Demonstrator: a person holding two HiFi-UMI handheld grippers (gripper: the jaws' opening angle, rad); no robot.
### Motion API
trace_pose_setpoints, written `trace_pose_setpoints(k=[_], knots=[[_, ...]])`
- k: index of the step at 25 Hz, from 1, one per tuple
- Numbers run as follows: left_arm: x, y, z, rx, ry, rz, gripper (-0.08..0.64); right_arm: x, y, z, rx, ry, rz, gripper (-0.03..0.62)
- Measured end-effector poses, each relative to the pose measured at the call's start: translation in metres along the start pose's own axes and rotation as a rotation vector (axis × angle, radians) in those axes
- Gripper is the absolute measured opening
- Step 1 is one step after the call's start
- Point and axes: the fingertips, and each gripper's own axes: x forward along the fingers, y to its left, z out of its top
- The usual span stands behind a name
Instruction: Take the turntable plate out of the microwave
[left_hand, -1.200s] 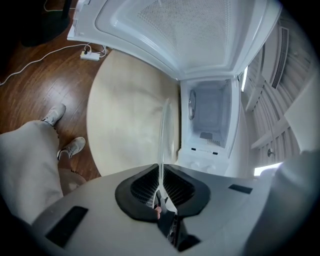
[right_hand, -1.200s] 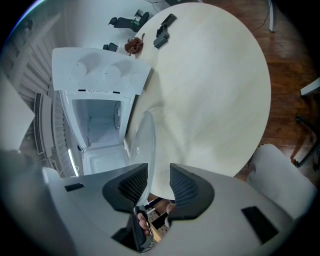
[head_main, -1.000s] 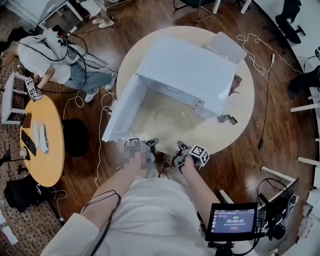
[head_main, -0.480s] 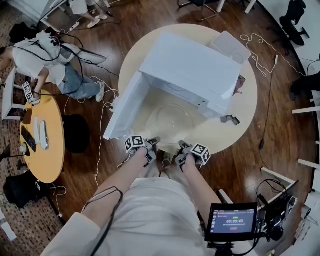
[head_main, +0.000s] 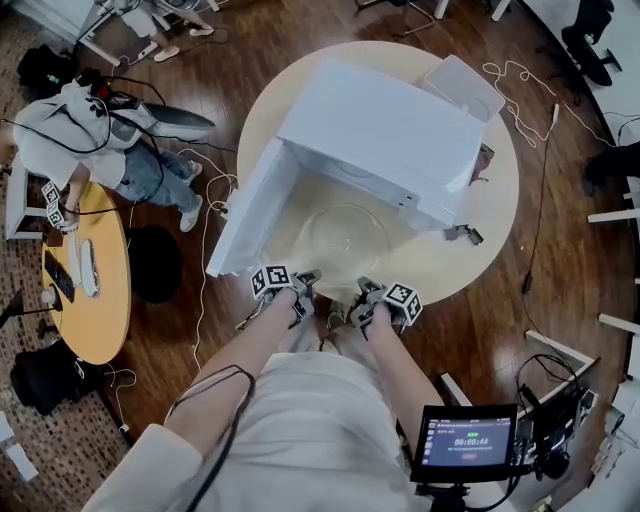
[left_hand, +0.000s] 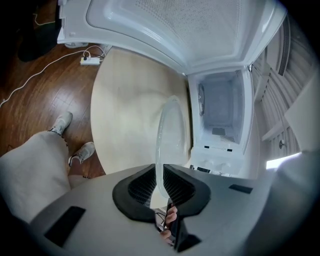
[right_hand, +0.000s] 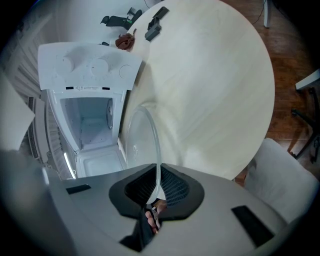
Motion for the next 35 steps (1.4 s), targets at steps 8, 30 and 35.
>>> trace_pose_setpoints(k=[8, 30, 35], knots=[[0.008, 0.011, 0.005, 0.021, 0.013, 0.033, 0.037, 0.009, -0.009, 0.003, -0.001, -0.004, -0.015, 0.030], [0.017, 0.029, 0.008, 0.045, 0.037, 0.074, 0.040, 0.021, -0.023, 0.004, 0.019, 0.007, -0.043, 0.031], [0.022, 0.034, 0.009, 0.048, 0.043, 0.087, 0.041, 0.024, -0.026, 0.005, 0.030, 0.010, -0.055, 0.031]])
